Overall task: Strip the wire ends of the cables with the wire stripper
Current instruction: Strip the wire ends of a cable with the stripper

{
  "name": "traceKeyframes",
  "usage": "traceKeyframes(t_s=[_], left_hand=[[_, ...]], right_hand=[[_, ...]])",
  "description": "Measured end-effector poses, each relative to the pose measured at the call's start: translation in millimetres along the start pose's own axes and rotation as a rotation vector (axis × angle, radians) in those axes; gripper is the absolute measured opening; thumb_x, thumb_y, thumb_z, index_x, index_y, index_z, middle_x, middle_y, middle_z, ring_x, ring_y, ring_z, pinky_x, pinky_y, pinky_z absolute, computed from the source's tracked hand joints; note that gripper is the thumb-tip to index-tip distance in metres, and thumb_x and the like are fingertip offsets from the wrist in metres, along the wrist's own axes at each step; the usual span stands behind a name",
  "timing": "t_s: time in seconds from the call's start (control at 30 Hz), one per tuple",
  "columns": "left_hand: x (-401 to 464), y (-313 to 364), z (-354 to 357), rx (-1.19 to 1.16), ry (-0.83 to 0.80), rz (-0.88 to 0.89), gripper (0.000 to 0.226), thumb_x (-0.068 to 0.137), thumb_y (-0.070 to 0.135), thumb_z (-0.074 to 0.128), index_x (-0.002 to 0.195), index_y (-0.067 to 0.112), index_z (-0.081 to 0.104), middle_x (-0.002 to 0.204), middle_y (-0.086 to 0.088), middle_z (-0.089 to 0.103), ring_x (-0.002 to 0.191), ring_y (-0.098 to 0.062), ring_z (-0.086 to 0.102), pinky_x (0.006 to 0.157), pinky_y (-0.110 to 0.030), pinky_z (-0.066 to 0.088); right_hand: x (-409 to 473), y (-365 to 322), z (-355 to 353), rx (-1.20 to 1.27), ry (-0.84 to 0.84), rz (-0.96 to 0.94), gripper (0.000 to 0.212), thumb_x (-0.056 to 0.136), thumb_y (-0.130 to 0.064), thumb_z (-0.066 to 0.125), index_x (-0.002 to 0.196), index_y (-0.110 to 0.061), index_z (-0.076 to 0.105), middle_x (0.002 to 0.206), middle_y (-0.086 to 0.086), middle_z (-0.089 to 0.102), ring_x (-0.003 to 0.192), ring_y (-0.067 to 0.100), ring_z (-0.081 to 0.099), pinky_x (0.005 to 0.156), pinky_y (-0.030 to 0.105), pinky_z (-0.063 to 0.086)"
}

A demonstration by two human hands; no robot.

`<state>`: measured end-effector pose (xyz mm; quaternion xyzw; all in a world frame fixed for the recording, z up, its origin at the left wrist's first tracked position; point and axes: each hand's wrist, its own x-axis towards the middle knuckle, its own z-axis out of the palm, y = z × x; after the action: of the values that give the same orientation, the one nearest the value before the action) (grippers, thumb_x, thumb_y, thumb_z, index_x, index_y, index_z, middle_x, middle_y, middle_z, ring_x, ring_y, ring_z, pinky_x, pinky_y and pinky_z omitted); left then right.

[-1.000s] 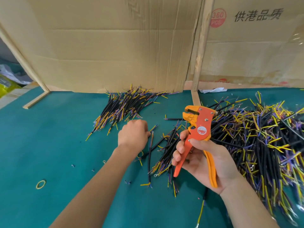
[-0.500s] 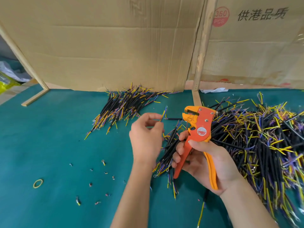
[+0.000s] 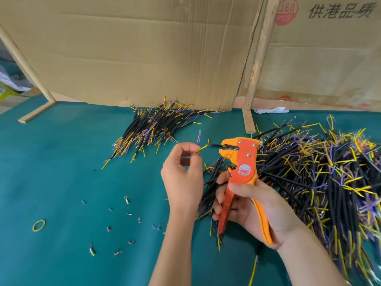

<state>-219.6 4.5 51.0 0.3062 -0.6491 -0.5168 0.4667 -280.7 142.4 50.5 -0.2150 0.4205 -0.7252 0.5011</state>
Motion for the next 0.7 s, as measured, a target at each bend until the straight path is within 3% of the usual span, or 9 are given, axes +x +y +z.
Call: traceKeyframes(t_s=[0.1,0.23,0.3,0.5,0.7], left_hand=[[0.2,1.0,1.3,-0.013,-0.027,0.045,0.016,0.086,0.011,0.068,0.08,0.025,0.064,0.07,0.015,0.064,0.062,-0.01,0.054,0.065,-0.03,0.046],[-0.1,0.6,2.7,-0.091,-0.107,0.05,0.012,0.091,0.011,0.069,0.085,0.019,0.062,0.073,0.001,0.067,0.072,-0.029,0.063,0.07,-0.04,0.049],[0.6,0.2,2.8,-0.125,-0.143,0.024,0.014,0.092,0.009,0.069,0.085,0.02,0.063,0.072,0.001,0.067,0.076,-0.033,0.065,0.07,-0.038,0.048],[7.0,-1.9,0.5,-0.198,-0.174,-0.062,0.018,0.094,0.006,0.065,0.083,0.021,0.065,0.067,0.004,0.063,0.059,-0.006,0.052,0.055,-0.02,0.038],[10.8,-4.0,-4.2,-0.281,-0.198,-0.133,0.015,0.094,0.007,0.065,0.084,0.018,0.066,0.072,0.002,0.056,0.059,-0.006,0.045,0.051,-0.02,0.032]], right_hand=[[-0.3,-0.5,0.4,-0.007,0.011,0.003,0.056,0.061,-0.026,0.095,0.106,-0.005,0.068,0.084,0.023,0.059,0.074,0.039,0.061,0.071,0.051,0.056],[0.5,-1.9,-0.3,0.0,0.02,-0.005,0.057,0.061,-0.027,0.095,0.107,-0.005,0.068,0.084,0.023,0.059,0.074,0.038,0.061,0.071,0.051,0.055],[0.8,-2.5,-0.3,0.001,0.025,-0.007,0.058,0.061,-0.027,0.095,0.107,-0.005,0.068,0.084,0.023,0.059,0.075,0.038,0.061,0.071,0.051,0.055],[0.2,-2.0,-0.7,-0.003,0.031,0.001,0.059,0.061,-0.026,0.095,0.108,-0.004,0.067,0.084,0.024,0.059,0.074,0.039,0.062,0.071,0.051,0.056],[0.1,-2.0,1.0,-0.008,0.03,0.011,0.058,0.062,-0.026,0.094,0.109,-0.004,0.067,0.084,0.024,0.06,0.075,0.039,0.062,0.072,0.051,0.056]])
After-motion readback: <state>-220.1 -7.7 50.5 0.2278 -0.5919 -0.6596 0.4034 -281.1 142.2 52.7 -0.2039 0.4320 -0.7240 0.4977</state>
